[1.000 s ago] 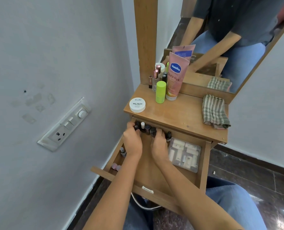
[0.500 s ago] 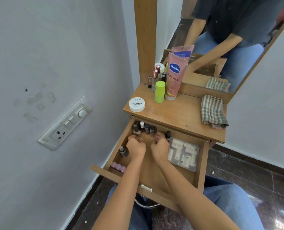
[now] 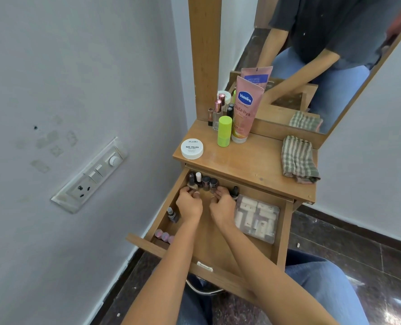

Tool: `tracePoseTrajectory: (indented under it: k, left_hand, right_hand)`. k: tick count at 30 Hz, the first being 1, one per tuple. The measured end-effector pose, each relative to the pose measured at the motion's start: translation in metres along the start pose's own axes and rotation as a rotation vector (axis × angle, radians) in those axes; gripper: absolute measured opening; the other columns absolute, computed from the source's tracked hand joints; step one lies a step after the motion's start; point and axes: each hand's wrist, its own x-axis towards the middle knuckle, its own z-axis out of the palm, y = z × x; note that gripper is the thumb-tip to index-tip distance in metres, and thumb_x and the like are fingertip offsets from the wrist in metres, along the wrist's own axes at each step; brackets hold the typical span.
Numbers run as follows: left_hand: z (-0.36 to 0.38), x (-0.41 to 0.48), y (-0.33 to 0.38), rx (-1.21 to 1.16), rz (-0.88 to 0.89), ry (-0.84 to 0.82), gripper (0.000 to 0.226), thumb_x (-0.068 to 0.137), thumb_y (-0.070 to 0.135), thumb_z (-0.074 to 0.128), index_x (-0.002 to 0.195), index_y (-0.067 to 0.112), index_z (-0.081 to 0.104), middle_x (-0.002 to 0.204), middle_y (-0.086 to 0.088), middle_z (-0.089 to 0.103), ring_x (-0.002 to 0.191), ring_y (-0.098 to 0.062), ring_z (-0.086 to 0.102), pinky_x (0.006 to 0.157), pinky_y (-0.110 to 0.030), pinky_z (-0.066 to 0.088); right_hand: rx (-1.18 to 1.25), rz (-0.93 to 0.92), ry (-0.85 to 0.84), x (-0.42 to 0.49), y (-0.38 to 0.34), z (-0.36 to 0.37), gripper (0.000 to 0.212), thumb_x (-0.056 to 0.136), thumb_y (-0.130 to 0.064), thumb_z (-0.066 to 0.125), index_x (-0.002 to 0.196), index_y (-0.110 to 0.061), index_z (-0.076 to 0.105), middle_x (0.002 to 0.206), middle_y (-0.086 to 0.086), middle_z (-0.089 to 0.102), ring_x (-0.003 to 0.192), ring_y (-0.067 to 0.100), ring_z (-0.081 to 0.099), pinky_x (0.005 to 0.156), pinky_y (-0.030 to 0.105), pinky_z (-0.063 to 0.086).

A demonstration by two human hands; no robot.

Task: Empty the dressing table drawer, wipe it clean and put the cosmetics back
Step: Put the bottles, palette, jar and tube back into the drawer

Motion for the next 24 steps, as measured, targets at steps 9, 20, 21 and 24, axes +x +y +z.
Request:
tracePoseTrajectory:
  k: [9,20,21,24]
  left_hand:
    - [-0.014,-0.019,0.009,-0.007,0.049,-0.013,0.036,0.095,0.010,0.051,0.130,0.000,0.048,0.109,-0.011,0.066,0.110,-0.026,0.059,0.096,-0.034,0.043]
    - [-0.034,-0.029,0.071,-0.102,0.337,0.023,0.033,0.093,0.013,0.051,0.126,0.008,0.049,0.095,-0.002,0.067,0.083,-0.012,0.060,0.078,-0.024,0.046]
    - [-0.034,-0.027,0.078,-0.096,0.352,0.016,0.033,0.093,0.013,0.051,0.126,0.008,0.050,0.097,-0.004,0.068,0.085,-0.012,0.060,0.078,-0.023,0.046]
    - [-0.031,-0.017,0.094,-0.066,0.400,0.034,0.031,0.094,0.014,0.051,0.124,0.009,0.052,0.107,-0.007,0.067,0.086,-0.012,0.057,0.068,-0.011,0.038]
  right_hand:
    - [-0.046,-0.109,-0.015,-0.017,-0.012,-0.015,0.037,0.090,-0.002,0.051,0.128,-0.001,0.050,0.115,0.011,0.063,0.109,0.020,0.059,0.092,0.021,0.043]
    - [-0.064,-0.365,0.216,0.027,-0.094,-0.066,0.029,0.086,-0.021,0.062,0.113,-0.013,0.057,0.087,0.001,0.063,0.080,0.017,0.061,0.075,0.036,0.053]
    - [-0.070,-0.357,0.206,0.033,-0.101,-0.067,0.028,0.086,-0.020,0.062,0.113,-0.014,0.057,0.085,0.001,0.063,0.079,0.017,0.060,0.074,0.037,0.053]
    - [-0.125,-0.342,0.167,0.049,-0.113,-0.064,0.029,0.084,-0.021,0.063,0.111,-0.013,0.055,0.075,0.001,0.060,0.075,0.019,0.059,0.072,0.041,0.052]
